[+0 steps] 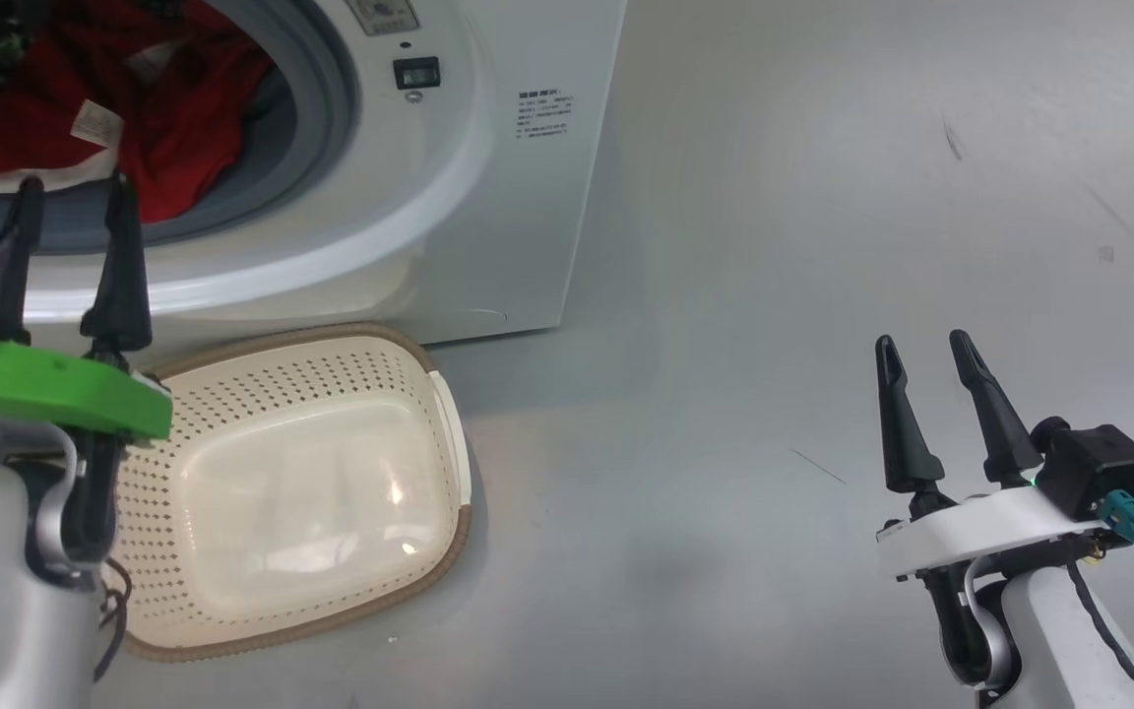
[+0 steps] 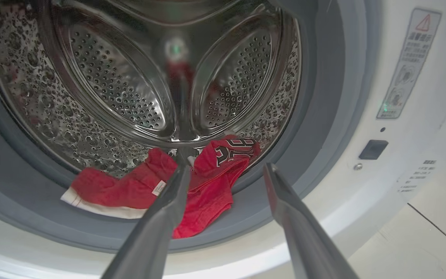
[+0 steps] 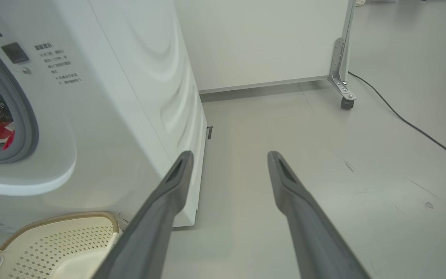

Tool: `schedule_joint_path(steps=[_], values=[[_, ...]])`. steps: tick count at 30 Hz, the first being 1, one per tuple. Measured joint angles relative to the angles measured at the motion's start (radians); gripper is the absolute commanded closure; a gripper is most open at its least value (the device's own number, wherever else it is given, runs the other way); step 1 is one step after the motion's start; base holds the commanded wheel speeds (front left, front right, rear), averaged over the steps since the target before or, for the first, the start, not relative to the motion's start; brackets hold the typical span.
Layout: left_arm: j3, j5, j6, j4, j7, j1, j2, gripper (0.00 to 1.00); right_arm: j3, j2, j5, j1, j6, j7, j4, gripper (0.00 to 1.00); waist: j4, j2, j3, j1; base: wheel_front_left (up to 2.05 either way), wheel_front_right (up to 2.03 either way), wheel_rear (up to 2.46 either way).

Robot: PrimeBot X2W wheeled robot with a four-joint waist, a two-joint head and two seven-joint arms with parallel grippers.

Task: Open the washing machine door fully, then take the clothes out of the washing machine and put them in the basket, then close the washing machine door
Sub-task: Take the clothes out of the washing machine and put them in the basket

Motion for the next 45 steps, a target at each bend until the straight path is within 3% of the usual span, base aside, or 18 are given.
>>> schedule_joint_path(steps=[16, 21, 32, 45], values=[[0.027, -0.047, 0.084, 0.214, 0.244, -0.304, 0.038, 0.0, 0.0, 0.039, -0.016, -0.07, 0.003, 0.0, -0.009, 0.0, -0.115, 0.0, 0.154, 0.0, 0.0, 0.0, 0.0], [0.013, -0.044, 0.092, 0.294, 0.295, -0.355, 0.044, 0.0, -0.008, 0.043, -0.022, -0.081, 0.008, 0.0, -0.009, 0.0, -0.134, 0.0, 0.176, 0.0, 0.0, 0.0, 0.0], [-0.003, -0.004, 0.132, 0.428, 0.347, -0.446, 0.075, 0.0, -0.008, 0.056, -0.044, -0.081, 0.01, 0.0, -0.009, 0.0, -0.142, 0.0, 0.198, 0.0, 0.0, 0.0, 0.0], [-0.034, 0.025, 0.133, 0.526, 0.369, -0.536, 0.075, 0.0, -0.013, 0.064, -0.044, -0.103, 0.017, 0.0, 0.0, 0.0, -0.148, 0.0, 0.221, 0.0, 0.0, 0.0, 0.0]])
